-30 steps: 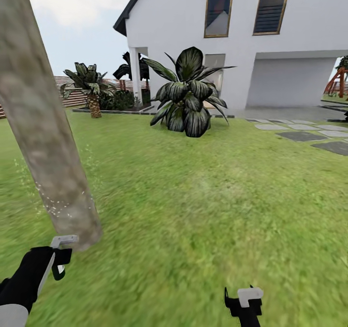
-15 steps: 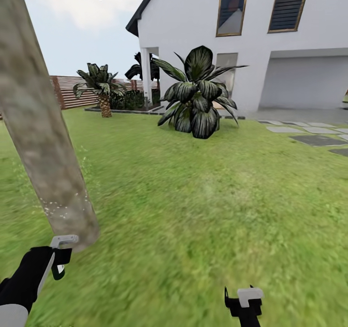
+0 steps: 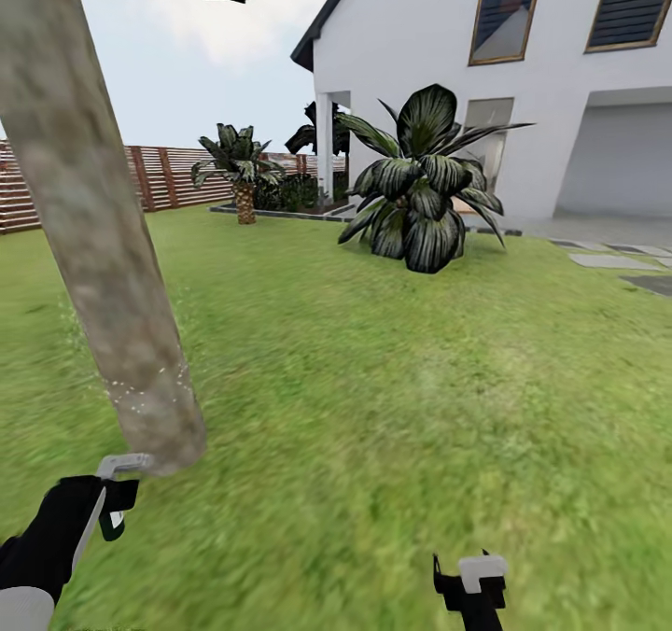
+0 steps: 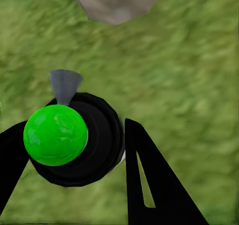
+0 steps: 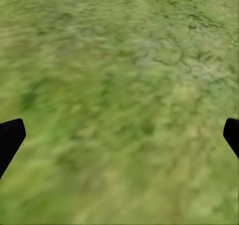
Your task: In the garden, pick up the pesticide atomizer on the floor and spray pesticide onto both trees until each tree trunk is fully covered.
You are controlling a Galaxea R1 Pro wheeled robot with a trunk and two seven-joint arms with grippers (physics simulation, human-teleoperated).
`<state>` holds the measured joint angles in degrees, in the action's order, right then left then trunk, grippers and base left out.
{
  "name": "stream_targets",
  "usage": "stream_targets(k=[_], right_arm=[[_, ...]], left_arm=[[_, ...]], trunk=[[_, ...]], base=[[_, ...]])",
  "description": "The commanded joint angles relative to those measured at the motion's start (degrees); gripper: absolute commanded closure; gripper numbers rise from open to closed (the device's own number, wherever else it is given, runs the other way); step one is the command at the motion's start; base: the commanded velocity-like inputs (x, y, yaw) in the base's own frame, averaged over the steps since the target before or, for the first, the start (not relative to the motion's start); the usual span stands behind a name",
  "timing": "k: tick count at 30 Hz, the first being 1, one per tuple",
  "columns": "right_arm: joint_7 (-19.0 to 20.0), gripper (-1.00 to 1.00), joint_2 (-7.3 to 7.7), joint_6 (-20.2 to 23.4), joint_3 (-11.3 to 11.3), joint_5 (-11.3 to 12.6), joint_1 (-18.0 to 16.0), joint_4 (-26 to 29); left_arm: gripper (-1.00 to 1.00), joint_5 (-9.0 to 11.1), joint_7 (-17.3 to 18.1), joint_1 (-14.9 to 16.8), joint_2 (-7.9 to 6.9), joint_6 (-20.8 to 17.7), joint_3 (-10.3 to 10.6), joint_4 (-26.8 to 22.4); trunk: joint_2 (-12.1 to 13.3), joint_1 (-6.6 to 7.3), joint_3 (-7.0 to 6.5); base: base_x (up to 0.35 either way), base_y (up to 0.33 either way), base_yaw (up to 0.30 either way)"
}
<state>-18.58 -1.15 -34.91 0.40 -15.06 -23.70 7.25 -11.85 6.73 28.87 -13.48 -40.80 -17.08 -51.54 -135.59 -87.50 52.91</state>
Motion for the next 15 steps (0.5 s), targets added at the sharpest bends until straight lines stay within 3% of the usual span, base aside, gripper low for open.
stream_targets(k=[1,10,15], right_arm=[[-0.58,-1.0,-0.03,0.04,0.04,-0.58,-0.03,-0.04],[-0.58,-1.0,-0.01,0.04,0.04,-0.58,-0.03,-0.04],[-0.58,-1.0,0.15,0.02,0.01,-0.58,-0.03,-0.05]], left_arm=[[1.0,-0.63,0.57,0.05,0.03,-0.24,-0.14,-0.09],[1.0,-0.63,0.57,0.05,0.03,-0.24,-0.09,-0.11],[1.0,-0.71,0.56,0.05,0.03,-0.24,-0.08,-0.01]], trunk=[[-0.02,0.0,0.06],[-0.02,0.0,0.06],[-0.02,0.0,0.06]], base=[[0.157,-0.261,0.276],[0.157,-0.261,0.275],[0.226,-0.201,0.061]])
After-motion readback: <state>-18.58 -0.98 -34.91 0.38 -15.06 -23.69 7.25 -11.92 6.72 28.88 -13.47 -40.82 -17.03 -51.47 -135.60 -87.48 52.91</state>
